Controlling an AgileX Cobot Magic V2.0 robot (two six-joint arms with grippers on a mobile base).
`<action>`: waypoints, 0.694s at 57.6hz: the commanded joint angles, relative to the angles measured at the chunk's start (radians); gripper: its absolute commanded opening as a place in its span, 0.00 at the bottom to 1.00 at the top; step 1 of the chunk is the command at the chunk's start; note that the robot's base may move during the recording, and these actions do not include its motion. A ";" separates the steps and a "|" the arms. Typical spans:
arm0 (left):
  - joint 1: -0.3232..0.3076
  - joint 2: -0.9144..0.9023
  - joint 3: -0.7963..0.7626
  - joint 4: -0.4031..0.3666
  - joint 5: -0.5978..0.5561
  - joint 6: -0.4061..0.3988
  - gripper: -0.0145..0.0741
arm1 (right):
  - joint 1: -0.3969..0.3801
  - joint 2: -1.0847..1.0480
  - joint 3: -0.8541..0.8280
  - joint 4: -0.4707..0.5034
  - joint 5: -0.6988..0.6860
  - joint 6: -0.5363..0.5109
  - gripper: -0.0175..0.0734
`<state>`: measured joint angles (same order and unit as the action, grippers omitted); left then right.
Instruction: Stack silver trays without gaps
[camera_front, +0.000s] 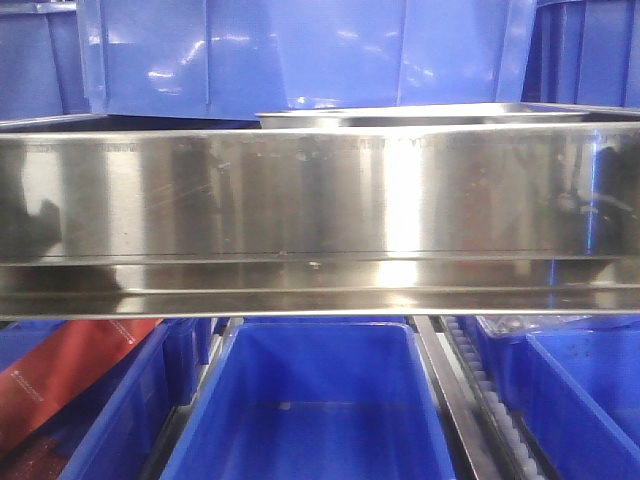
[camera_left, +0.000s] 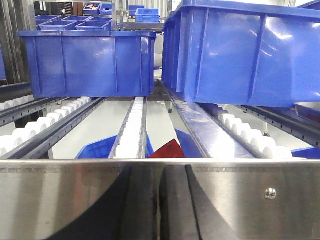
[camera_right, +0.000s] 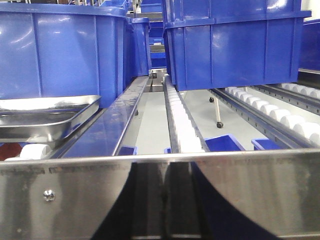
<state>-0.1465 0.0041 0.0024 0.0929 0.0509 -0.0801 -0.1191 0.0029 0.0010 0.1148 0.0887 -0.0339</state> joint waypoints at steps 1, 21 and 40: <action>0.002 -0.004 -0.002 0.004 -0.014 -0.006 0.18 | -0.001 -0.003 -0.001 0.001 -0.015 -0.004 0.11; 0.002 -0.004 -0.002 0.004 -0.014 -0.006 0.18 | -0.001 -0.003 -0.001 0.001 -0.015 -0.004 0.11; 0.002 -0.004 -0.002 0.004 -0.014 -0.006 0.18 | -0.001 -0.003 -0.001 0.001 -0.015 -0.004 0.11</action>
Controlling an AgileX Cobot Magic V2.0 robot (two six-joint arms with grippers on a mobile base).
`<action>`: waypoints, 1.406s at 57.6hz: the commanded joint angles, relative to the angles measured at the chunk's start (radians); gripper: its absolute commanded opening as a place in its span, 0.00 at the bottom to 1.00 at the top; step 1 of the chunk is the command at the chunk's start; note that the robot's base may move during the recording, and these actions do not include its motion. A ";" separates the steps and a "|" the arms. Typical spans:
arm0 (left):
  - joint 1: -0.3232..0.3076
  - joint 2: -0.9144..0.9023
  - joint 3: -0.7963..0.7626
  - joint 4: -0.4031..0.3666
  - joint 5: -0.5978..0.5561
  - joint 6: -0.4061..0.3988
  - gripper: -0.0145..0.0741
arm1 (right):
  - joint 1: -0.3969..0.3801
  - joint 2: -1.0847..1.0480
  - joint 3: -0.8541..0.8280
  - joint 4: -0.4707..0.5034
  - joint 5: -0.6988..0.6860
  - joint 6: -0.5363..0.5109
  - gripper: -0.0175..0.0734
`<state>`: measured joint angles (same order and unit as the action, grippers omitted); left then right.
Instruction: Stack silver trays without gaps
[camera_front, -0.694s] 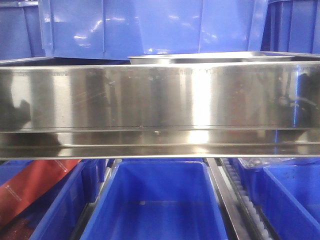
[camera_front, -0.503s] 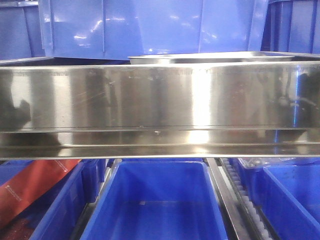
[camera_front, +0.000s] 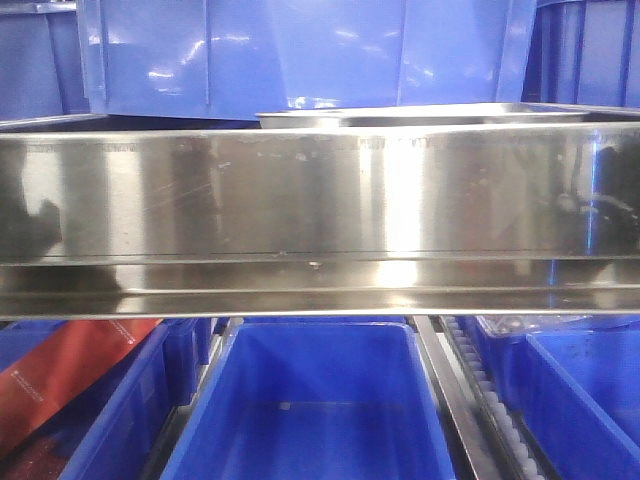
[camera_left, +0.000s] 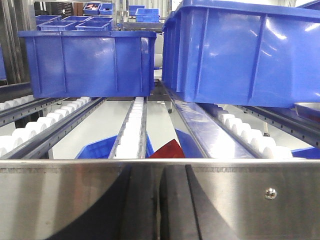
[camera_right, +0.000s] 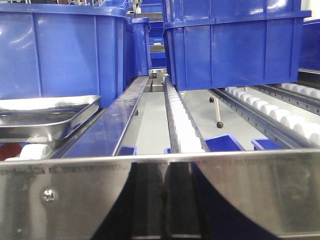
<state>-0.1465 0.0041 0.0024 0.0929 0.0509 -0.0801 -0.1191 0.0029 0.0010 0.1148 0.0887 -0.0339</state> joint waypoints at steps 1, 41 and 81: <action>0.002 -0.004 -0.002 0.004 -0.014 -0.006 0.18 | -0.001 -0.003 -0.001 0.001 -0.015 -0.004 0.11; 0.003 -0.004 -0.002 0.004 -0.162 -0.006 0.18 | -0.001 -0.003 -0.001 0.001 -0.103 -0.004 0.11; 0.003 0.291 -0.793 -0.133 0.439 0.028 0.18 | -0.001 0.047 -0.586 0.150 0.222 0.034 0.11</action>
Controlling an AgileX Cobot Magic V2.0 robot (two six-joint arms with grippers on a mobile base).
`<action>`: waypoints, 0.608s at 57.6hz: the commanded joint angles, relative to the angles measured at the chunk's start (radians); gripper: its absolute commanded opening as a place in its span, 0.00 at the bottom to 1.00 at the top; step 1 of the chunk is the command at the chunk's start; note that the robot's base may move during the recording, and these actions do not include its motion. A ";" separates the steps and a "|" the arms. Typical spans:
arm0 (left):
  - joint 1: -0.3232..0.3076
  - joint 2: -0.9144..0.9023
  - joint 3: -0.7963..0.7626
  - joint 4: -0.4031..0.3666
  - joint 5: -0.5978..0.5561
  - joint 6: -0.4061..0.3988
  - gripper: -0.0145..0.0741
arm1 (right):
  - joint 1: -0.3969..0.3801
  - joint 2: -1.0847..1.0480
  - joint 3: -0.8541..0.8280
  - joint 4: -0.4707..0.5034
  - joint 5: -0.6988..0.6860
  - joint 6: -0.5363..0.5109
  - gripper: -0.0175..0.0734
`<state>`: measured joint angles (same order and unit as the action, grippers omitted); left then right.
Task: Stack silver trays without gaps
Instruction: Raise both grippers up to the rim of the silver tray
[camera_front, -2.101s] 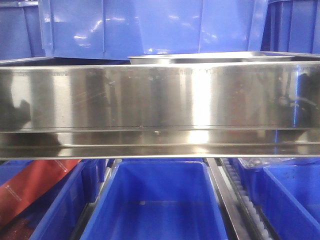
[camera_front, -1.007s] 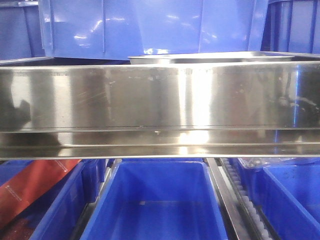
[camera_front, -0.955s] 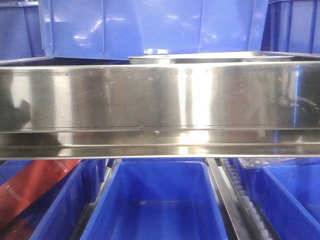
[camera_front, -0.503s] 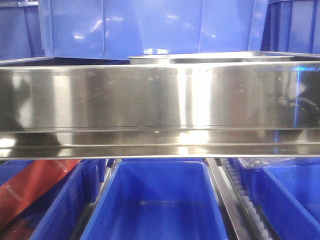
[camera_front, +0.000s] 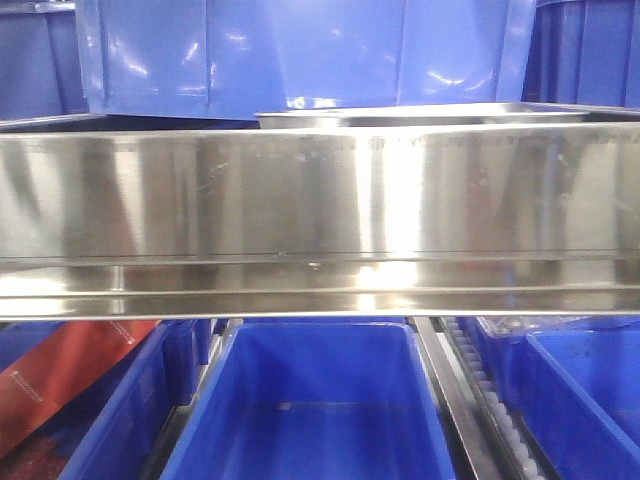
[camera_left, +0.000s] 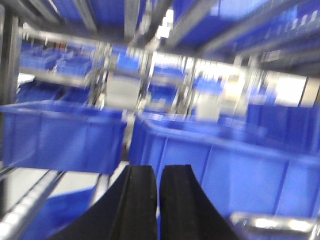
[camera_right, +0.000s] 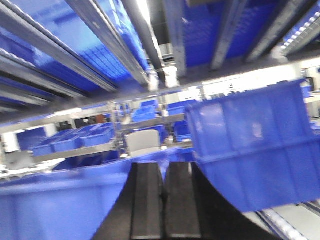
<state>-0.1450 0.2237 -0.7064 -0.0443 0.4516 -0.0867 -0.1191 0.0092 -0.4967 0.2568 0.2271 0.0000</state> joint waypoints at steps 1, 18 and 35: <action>0.002 0.083 -0.097 0.005 0.031 0.035 0.18 | -0.001 0.053 -0.105 0.008 0.094 0.000 0.11; 0.002 0.259 -0.238 -0.054 -0.058 0.035 0.18 | -0.001 0.431 -0.491 0.008 0.470 0.000 0.11; 0.000 0.585 -0.439 -0.100 0.373 0.069 0.18 | -0.001 0.824 -0.765 0.018 0.835 -0.027 0.11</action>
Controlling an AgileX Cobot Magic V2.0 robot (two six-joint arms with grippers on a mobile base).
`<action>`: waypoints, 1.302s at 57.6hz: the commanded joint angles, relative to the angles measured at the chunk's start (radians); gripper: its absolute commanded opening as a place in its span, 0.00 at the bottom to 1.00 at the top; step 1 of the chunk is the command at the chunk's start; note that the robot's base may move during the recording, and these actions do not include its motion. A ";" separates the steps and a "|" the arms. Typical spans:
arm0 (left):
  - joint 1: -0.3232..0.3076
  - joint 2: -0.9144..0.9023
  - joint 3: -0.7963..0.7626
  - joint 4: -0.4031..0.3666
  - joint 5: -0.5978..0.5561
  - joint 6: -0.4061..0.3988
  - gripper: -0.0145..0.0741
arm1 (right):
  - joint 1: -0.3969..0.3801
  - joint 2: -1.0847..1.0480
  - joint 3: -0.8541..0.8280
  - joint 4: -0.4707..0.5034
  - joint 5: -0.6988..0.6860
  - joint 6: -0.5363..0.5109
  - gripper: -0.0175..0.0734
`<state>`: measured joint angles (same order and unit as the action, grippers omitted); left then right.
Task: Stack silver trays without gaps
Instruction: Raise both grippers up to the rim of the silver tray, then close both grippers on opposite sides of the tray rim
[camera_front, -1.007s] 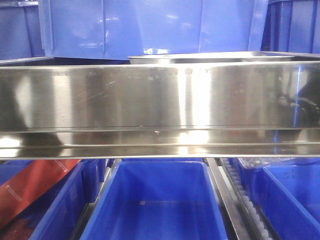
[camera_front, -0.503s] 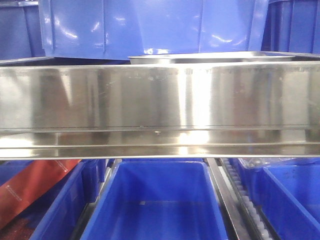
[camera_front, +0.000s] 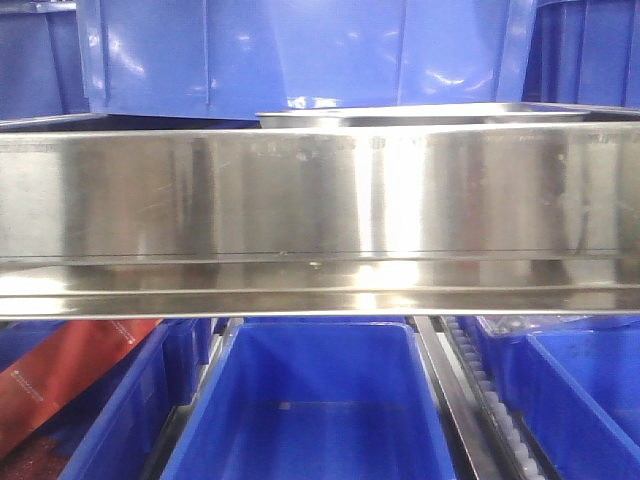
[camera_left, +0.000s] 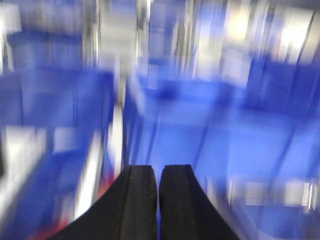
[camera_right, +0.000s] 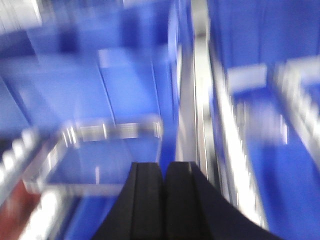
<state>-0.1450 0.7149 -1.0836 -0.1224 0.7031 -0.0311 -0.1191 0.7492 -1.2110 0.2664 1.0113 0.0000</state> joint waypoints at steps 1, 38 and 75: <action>0.000 0.113 -0.082 -0.029 0.141 0.014 0.18 | -0.001 0.099 -0.057 0.008 0.051 -0.034 0.11; -0.454 0.937 -0.621 0.084 0.286 -0.086 0.15 | 0.237 0.630 -0.152 -0.108 -0.061 -0.076 0.11; -0.481 1.197 -0.818 0.101 0.355 -0.138 0.58 | 0.252 0.887 -0.230 -0.106 -0.040 -0.098 0.45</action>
<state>-0.6204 1.9187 -1.8904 -0.0157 1.0600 -0.1602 0.1302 1.6247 -1.4329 0.1681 0.9765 -0.0869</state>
